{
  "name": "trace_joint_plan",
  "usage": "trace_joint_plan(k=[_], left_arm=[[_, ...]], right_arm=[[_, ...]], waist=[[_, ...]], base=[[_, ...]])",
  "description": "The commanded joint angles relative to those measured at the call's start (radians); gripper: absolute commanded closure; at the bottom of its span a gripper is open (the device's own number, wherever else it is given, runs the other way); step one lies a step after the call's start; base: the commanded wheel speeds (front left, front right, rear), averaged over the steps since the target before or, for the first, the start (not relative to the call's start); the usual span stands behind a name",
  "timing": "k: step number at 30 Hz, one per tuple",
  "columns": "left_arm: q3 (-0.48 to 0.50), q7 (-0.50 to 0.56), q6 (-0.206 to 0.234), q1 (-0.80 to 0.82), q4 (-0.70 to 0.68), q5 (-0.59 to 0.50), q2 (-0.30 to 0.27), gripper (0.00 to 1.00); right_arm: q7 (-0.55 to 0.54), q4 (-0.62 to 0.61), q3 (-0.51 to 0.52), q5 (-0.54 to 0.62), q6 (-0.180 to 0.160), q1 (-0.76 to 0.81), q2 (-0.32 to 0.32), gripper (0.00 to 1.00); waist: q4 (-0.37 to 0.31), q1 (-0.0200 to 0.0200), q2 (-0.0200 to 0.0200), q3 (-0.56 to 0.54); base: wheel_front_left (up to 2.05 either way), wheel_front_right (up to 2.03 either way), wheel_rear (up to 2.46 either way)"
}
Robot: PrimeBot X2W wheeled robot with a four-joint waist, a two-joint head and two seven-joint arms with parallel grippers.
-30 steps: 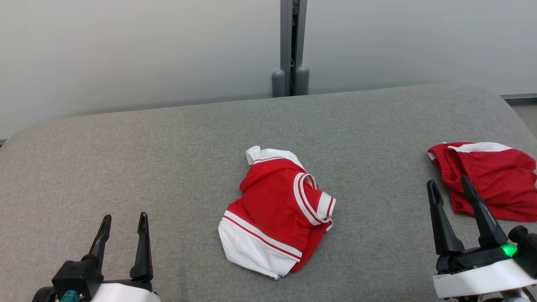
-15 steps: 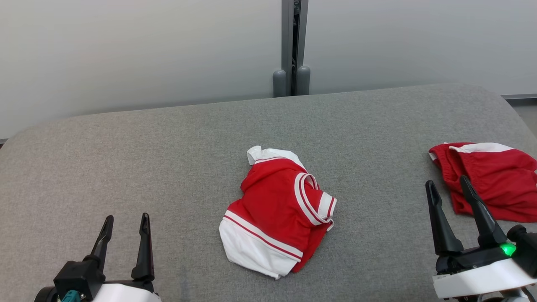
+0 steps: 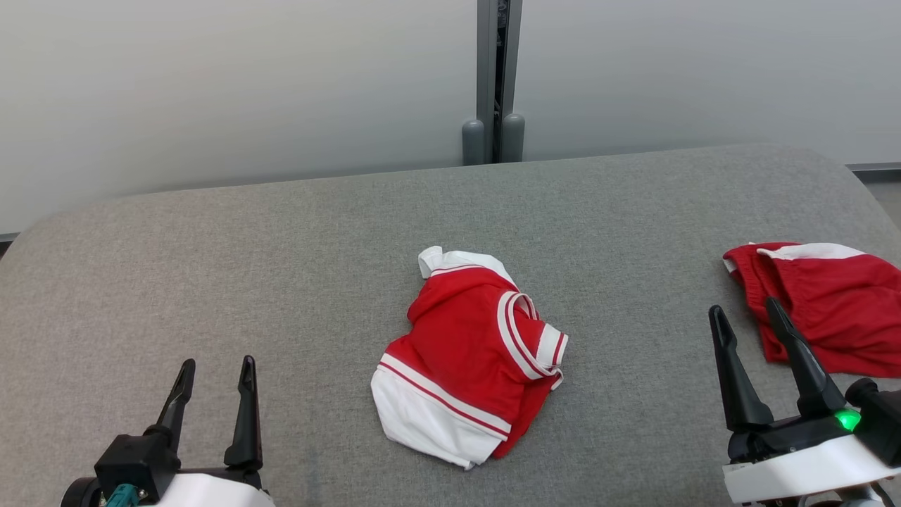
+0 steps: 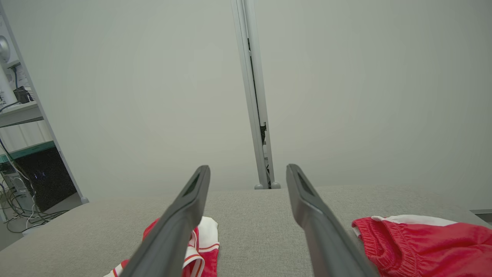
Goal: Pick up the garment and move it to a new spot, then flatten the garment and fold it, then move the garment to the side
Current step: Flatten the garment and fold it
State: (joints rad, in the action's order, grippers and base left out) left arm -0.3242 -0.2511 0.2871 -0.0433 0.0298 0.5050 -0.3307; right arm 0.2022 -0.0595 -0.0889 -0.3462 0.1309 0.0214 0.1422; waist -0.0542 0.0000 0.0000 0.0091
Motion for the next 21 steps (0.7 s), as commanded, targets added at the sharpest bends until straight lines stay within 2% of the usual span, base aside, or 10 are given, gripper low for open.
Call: trace_joint_plan(k=[1,7,11,16,21], left_arm=[[0.001,-0.001,-0.003,0.015,0.002,0.007,-0.004,0.00],[-0.005,0.002,0.000,0.021,0.005,0.008,-0.002,0.00],[-0.007,0.005,0.001,0.031,0.004,0.008,-0.002,0.00],[-0.013,0.008,-0.006,0.040,0.007,0.013,0.003,0.00],[-0.017,0.007,-0.012,0.057,0.017,0.019,0.009,0.00]], right_arm=[[-0.004,-0.001,0.000,-0.005,0.000,0.007,0.008,0.00],[-0.018,-0.001,0.005,0.003,0.000,0.009,0.003,0.00],[-0.047,-0.008,-0.030,-0.017,0.000,0.002,0.004,0.00],[-0.115,0.008,-0.114,-0.054,0.000,-0.001,0.008,0.00],[-0.275,0.066,-0.249,-0.125,0.000,0.000,0.025,0.00]], waist=[[0.001,0.0000,0.0000,-0.001],[0.009,0.0000,0.0000,-0.002],[0.018,0.0000,0.0000,-0.001],[0.046,0.0000,0.0000,0.003],[0.087,0.0000,0.0000,0.007]], base=[[0.00,0.00,0.00],[0.00,0.00,0.00],[0.00,0.00,0.00],[0.00,0.00,0.00],[0.00,0.00,0.00]])
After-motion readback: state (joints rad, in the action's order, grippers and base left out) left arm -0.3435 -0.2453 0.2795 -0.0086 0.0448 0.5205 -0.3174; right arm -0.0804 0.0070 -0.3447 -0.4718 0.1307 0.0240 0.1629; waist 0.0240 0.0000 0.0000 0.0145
